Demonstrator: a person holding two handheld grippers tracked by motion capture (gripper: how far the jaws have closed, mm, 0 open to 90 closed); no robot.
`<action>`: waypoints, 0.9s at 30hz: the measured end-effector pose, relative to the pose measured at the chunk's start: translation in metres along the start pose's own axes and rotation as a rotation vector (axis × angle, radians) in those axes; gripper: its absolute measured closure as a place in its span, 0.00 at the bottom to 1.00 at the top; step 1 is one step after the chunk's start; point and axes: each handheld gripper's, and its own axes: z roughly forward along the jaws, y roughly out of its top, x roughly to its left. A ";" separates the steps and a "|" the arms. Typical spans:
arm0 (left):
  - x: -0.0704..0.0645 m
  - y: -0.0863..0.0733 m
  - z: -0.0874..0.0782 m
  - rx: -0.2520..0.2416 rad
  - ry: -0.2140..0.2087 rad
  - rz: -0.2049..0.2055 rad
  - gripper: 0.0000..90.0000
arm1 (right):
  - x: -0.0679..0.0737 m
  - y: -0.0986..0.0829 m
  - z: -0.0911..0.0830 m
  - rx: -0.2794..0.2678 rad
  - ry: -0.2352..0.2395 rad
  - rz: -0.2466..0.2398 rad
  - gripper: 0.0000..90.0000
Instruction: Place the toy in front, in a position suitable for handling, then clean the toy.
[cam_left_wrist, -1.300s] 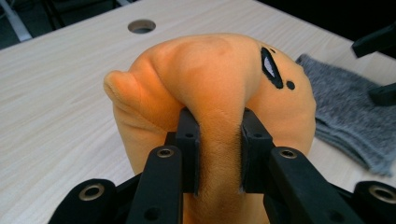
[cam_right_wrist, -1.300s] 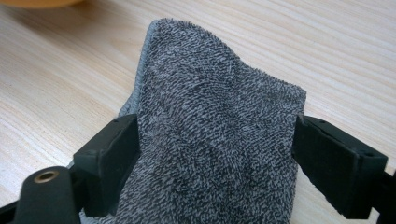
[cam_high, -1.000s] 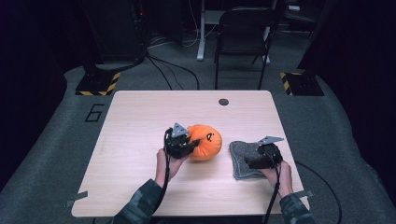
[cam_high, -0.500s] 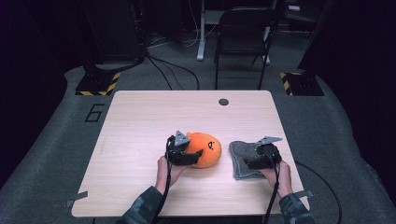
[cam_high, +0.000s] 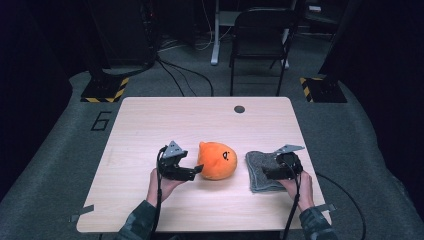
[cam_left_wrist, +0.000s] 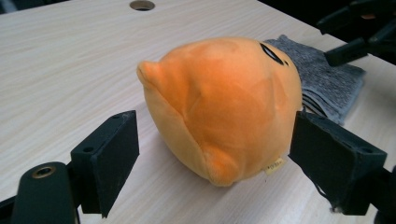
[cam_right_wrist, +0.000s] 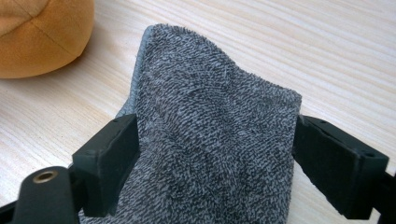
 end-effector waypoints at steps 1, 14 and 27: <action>0.001 -0.001 0.001 0.008 0.000 0.005 0.17 | 0.000 0.000 0.000 0.000 0.000 0.000 0.16; 0.005 -0.012 0.014 0.066 -0.025 0.043 0.26 | -0.001 -0.003 0.001 0.006 0.000 -0.003 0.16; 0.004 -0.019 0.023 0.087 -0.042 0.035 0.46 | 0.006 0.003 0.024 0.069 0.026 0.017 0.09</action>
